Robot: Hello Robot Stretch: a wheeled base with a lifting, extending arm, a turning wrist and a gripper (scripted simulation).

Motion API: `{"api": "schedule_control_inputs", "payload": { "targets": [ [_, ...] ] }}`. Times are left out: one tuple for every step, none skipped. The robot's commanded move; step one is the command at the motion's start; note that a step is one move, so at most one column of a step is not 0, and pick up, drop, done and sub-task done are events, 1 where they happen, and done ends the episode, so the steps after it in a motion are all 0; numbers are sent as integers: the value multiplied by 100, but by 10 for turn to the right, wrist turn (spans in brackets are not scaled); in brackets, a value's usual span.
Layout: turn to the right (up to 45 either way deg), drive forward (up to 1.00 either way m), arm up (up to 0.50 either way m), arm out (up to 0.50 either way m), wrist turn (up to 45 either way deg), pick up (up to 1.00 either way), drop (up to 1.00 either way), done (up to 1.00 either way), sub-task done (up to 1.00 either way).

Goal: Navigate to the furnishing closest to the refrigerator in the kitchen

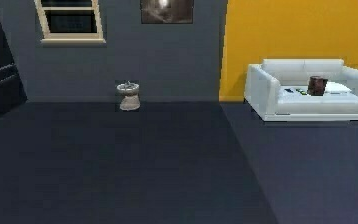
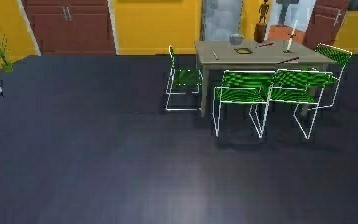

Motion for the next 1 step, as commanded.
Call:
{"api": "schedule_control_inputs", "payload": {
  "targets": [
    [-360, 0, 0, 0, 0, 0, 0, 0, 0]
  ]
}}
